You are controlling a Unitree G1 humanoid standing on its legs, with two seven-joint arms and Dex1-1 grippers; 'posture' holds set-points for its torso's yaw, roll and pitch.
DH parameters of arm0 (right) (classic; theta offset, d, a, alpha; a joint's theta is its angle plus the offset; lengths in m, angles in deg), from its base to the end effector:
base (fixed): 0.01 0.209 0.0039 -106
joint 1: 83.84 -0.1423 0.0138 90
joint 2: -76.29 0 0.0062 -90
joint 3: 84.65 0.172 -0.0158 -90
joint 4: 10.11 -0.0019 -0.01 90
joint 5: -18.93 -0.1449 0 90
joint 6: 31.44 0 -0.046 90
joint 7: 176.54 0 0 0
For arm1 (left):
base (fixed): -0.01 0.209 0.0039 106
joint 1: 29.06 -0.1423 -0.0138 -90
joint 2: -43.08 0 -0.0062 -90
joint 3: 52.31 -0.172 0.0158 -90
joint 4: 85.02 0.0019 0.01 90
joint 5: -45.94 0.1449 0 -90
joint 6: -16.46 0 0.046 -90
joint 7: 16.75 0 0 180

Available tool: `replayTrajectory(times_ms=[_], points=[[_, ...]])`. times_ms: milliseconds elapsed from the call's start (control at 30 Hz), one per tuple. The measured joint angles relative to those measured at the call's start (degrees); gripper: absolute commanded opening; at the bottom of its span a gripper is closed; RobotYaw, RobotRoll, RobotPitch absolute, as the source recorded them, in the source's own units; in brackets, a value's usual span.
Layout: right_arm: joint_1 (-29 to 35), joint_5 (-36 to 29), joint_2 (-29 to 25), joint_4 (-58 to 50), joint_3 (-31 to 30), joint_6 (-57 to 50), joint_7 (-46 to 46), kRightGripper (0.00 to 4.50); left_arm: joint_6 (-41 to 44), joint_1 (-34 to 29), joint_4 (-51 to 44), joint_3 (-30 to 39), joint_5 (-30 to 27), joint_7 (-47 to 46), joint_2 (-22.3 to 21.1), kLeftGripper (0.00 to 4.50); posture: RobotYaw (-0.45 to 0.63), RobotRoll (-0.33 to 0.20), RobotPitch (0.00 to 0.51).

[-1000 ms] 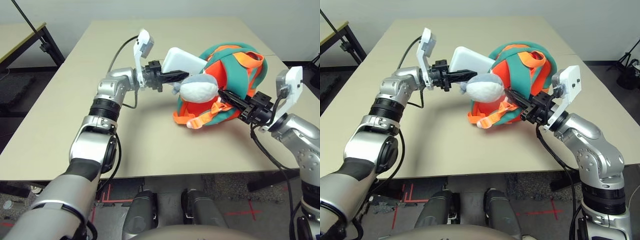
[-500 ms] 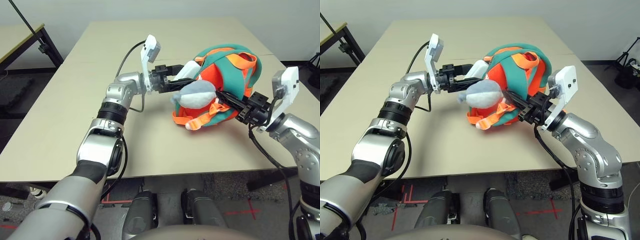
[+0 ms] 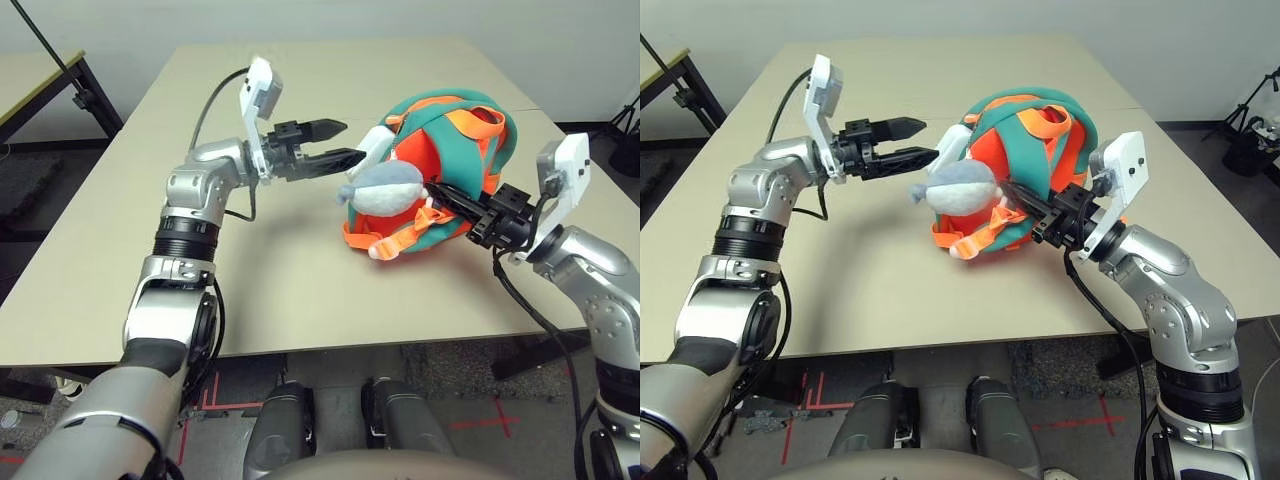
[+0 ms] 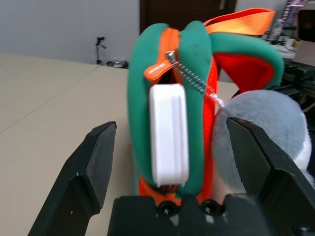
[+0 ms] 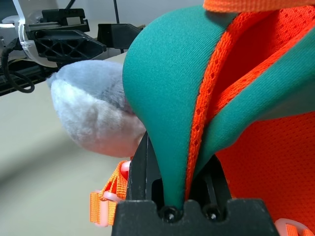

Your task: Put the pencil case into the backpack and zip it.

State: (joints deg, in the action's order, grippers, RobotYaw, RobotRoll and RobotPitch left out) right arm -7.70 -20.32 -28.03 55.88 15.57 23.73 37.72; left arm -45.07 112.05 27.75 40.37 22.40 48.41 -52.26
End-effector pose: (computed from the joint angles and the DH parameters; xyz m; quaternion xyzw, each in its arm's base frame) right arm 0.2236 -0.2127 0.1884 0.0195 -0.0407 0.3875 0.9208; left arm 0.3345 0.1797 0.2173 -0.0242 -0.0171 -0.5781 0.8155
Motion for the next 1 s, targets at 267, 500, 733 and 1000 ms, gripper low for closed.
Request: replayTrajectory(times_ms=[267,500,733,1000], points=[[-0.7,0.1,-0.01,0.89,-0.48,0.09,0.58,0.17,0.33,-0.38,-1.54,0.86,-1.09,-2.05,-0.15,3.11,0.02,0.0,0.066],[-0.75,0.4,-0.01,0.94,-0.48,0.24,0.58,0.17,-0.28,-0.36,-0.22,-0.38,-1.03,-1.54,0.56,0.36,0.0,0.0,0.062],[-0.68,0.42,-0.01,0.85,-0.44,0.26,0.45,0.17,-7.76,0.99,8.74,-3.07,1.73,-1.35,4.25,0.0,-0.01,0.0,0.065],[-0.22,0.4,-0.01,-0.06,-0.34,0.26,-0.38,0.17,-14.77,5.57,18.81,-4.06,4.43,-0.4,9.35,0.0,-0.03,0.0,0.065]])
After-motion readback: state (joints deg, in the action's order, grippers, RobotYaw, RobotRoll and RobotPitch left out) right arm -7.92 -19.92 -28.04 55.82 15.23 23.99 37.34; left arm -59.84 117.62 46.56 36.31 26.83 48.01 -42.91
